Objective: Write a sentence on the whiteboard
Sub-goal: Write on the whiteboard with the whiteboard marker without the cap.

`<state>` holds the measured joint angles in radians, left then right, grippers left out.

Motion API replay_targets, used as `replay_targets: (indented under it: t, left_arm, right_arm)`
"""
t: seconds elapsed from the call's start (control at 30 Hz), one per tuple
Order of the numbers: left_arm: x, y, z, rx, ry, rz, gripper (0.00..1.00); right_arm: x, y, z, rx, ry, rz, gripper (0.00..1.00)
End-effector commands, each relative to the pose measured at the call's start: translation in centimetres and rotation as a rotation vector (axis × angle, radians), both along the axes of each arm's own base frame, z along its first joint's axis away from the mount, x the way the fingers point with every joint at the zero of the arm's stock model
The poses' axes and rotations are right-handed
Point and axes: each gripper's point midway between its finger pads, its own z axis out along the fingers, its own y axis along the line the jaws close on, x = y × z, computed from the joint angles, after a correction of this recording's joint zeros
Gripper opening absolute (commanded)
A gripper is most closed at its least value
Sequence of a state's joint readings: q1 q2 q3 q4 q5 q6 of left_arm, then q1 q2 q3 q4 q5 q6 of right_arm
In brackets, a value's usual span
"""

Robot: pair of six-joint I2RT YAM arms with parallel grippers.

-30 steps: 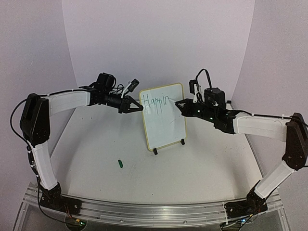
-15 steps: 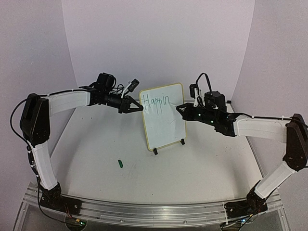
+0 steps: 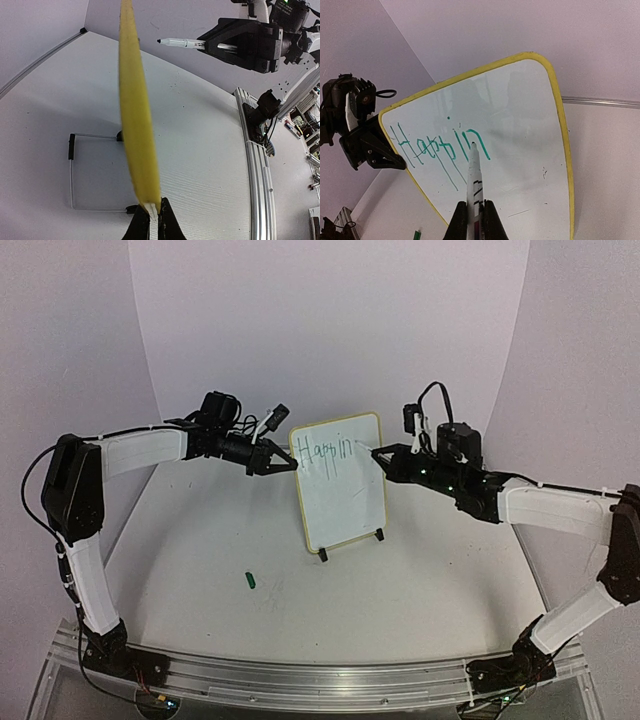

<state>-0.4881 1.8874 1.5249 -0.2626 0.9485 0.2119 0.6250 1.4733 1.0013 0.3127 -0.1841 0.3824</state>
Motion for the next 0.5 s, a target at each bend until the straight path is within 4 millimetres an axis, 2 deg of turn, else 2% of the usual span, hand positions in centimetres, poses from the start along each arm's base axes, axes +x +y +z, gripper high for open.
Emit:
replay_targets:
  t: [0.0,0.47]
  left_arm:
    - [-0.4,0.0,-1.1,0.034,0.031,-0.01,0.0]
    - [-0.4,0.0,-1.0,0.035,0.029,-0.01,0.0]
  right_arm:
    - [0.9,0.8,1.5,0.015,-0.038,0.002,0.0]
    - [2.1,1.1,0.6,-0.008,-0.028,-0.016,0.0]
